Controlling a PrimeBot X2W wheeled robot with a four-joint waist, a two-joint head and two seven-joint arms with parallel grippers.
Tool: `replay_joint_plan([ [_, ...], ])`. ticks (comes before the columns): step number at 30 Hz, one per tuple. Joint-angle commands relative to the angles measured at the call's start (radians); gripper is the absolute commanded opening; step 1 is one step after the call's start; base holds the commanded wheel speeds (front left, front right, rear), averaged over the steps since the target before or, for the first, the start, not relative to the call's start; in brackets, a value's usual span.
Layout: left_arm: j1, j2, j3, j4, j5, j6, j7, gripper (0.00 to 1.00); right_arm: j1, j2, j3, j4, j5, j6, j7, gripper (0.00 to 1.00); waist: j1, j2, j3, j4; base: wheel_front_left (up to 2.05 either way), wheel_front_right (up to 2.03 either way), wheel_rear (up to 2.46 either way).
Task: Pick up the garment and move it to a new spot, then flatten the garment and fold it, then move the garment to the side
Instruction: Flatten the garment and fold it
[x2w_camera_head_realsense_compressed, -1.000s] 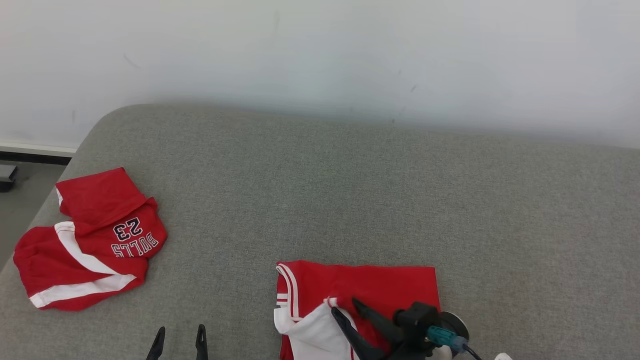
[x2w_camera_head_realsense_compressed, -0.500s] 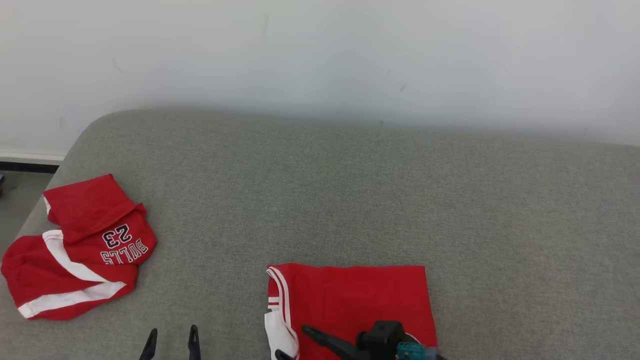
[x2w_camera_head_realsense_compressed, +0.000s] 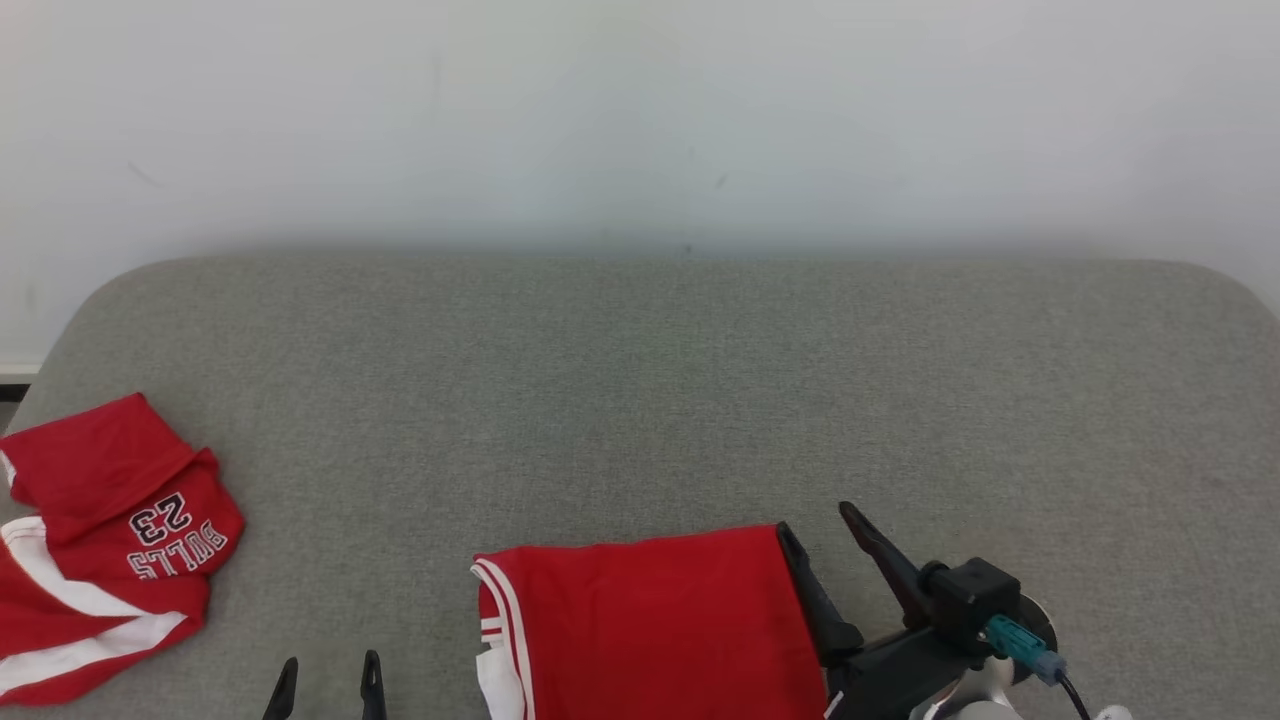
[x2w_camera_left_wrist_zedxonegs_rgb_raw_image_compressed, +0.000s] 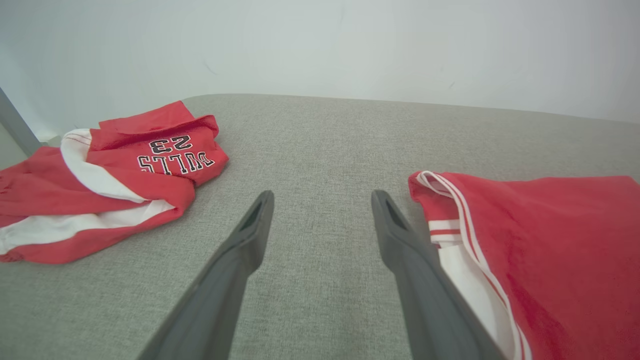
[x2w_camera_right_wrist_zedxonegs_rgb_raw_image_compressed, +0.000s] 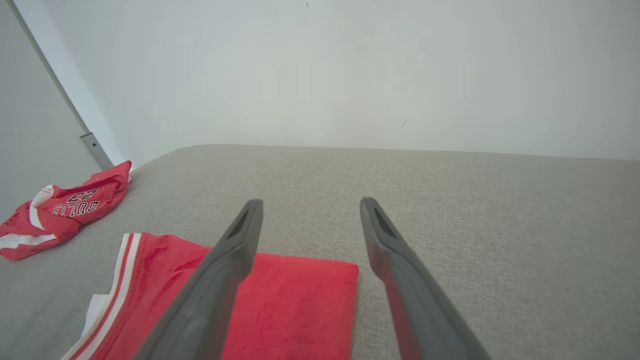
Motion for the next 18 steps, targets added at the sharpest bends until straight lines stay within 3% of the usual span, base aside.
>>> replay_joint_plan([
  [1,-0.006,-0.001,0.004,-0.004,0.007,0.0,-0.003,1.0,0.023,0.014,-0.032,-0.016,-0.034,-0.003,-0.003,1.0,0.0,0.0,0.0,-0.025,0.0,0.0,0.0],
  [9,-0.013,-0.001,0.02,-0.008,0.013,-0.004,-0.003,1.0,0.133,0.085,-0.261,-0.08,-0.18,-0.003,-0.004,1.0,0.0,0.0,0.0,-0.076,0.0,0.0,0.0],
  [18,-0.002,-0.001,0.04,-0.012,0.015,-0.008,-0.003,1.0,0.175,0.116,-0.357,-0.113,-0.239,-0.003,-0.002,1.0,0.0,0.0,-0.009,-0.12,0.0,0.0,0.0],
])
